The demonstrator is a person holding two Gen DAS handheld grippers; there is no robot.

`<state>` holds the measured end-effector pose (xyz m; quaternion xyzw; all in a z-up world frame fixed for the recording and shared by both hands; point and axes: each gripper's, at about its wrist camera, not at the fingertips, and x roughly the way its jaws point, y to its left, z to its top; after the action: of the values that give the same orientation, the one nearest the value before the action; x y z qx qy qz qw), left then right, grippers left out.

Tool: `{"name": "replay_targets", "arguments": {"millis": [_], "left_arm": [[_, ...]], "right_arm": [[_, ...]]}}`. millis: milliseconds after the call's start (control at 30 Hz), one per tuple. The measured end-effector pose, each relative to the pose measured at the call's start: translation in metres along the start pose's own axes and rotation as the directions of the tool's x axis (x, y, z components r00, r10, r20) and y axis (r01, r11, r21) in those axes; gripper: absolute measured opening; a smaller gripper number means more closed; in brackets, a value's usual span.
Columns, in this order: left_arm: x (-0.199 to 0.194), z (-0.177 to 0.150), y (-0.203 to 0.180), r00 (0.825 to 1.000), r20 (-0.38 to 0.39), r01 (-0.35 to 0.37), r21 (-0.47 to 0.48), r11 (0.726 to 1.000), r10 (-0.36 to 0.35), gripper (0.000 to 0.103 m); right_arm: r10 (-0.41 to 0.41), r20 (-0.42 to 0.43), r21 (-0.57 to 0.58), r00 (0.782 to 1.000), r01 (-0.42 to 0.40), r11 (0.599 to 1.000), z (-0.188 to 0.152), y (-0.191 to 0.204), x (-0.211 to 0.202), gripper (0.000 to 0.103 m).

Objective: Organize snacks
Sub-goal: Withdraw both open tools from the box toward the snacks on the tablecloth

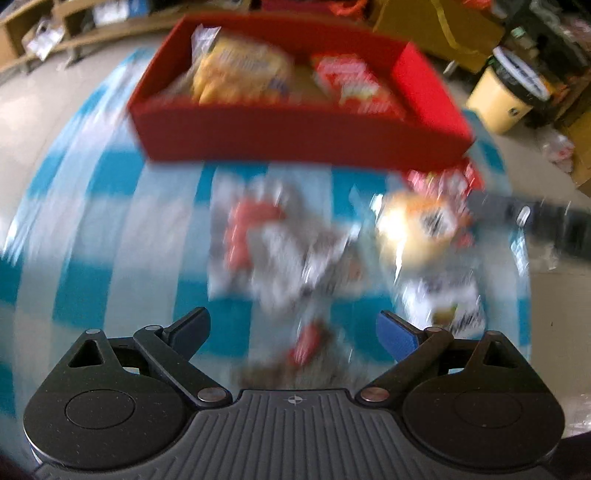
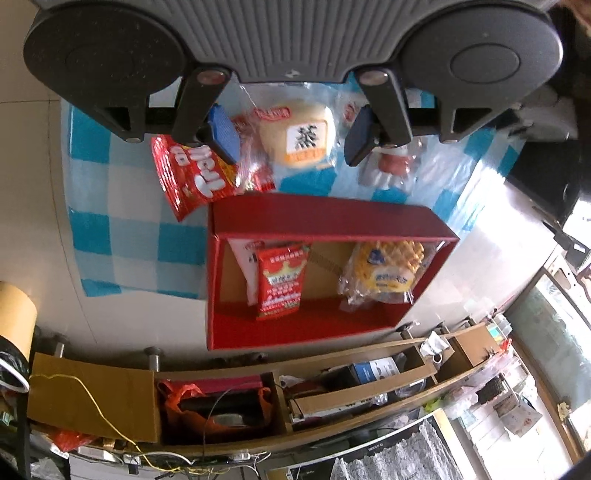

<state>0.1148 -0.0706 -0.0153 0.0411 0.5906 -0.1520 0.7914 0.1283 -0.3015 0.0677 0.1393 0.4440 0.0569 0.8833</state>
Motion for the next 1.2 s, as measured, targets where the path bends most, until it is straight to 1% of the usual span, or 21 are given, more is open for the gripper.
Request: {"name": "replay_targets", "arguments": {"millis": [67,133,233,300,400,467,533,600,700,767,800,933,1033,1133,1200], "left_arm": [[-0.001,-0.012,0.006,1.000,-0.022,-0.009,-0.061,0.998,0.008,0.098],[-0.002,-0.024,0.012,0.999,-0.042,0.001,-0.134,0.991,-0.006,0.099],[0.000,-0.037,0.014,0.996,-0.055,0.051,-0.249,0.967,-0.067,0.099],[0.006,-0.039,0.010,0.994,-0.064,0.066,-0.303,0.951,-0.089,0.099],[0.016,-0.035,0.002,0.998,-0.051,0.022,-0.387,0.922,-0.045,0.103],[0.016,-0.032,-0.003,1.000,-0.024,-0.015,-0.433,0.901,0.005,0.103],[0.019,-0.026,-0.009,0.998,-0.014,-0.068,-0.457,0.887,0.069,0.103],[0.022,-0.022,-0.017,0.991,-0.016,-0.125,-0.457,0.881,0.132,0.103],[0.029,-0.020,-0.033,0.977,-0.026,-0.205,-0.397,0.895,0.212,0.103],[0.033,-0.023,-0.045,0.966,-0.018,-0.248,-0.334,0.909,0.257,0.103],[0.033,-0.026,-0.046,0.965,-0.002,-0.248,-0.322,0.914,0.261,0.103],[0.033,-0.026,-0.045,0.973,0.000,-0.220,-0.276,0.936,0.229,0.094],[0.022,-0.029,-0.028,0.978,-0.014,-0.206,-0.242,0.948,0.209,0.088],[0.012,-0.035,-0.012,0.981,-0.019,-0.195,-0.222,0.955,0.195,0.087],[0.007,-0.039,-0.001,0.981,-0.020,-0.192,-0.225,0.955,0.192,0.087]], "right_arm": [[0.004,-0.004,0.011,1.000,-0.004,1.000,-0.001,-0.003,-0.001,0.062],[0.024,0.001,0.022,1.000,-0.024,0.999,-0.001,-0.005,-0.004,0.062],[0.052,0.018,0.014,0.999,-0.052,0.999,0.001,-0.002,-0.010,0.062],[0.063,0.026,0.009,0.998,-0.064,0.998,0.001,-0.001,-0.014,0.062],[0.076,0.039,0.007,0.996,-0.076,0.997,0.000,-0.003,-0.020,0.062],[0.080,0.049,0.010,0.996,-0.080,0.997,-0.001,-0.006,-0.025,0.062],[0.079,0.055,0.017,0.995,-0.080,0.997,-0.003,-0.011,-0.029,0.062],[0.076,0.058,0.025,0.995,-0.077,0.997,-0.004,-0.016,-0.032,0.062],[0.075,0.064,0.032,0.995,-0.078,0.996,-0.005,-0.022,-0.036,0.062],[0.075,0.067,0.031,0.995,-0.078,0.996,-0.005,-0.022,-0.039,0.062],[0.075,0.068,0.030,0.995,-0.077,0.997,-0.005,-0.022,-0.040,0.062],[0.081,0.075,0.012,0.994,-0.082,0.997,-0.005,-0.019,-0.043,0.062],[0.083,0.061,-0.011,0.995,-0.082,0.997,-0.008,-0.014,-0.041,0.062],[0.081,0.027,-0.033,0.996,-0.080,0.996,-0.012,-0.012,-0.035,0.062],[0.079,0.002,-0.035,0.997,-0.079,0.996,-0.016,-0.011,-0.030,0.062]]}}
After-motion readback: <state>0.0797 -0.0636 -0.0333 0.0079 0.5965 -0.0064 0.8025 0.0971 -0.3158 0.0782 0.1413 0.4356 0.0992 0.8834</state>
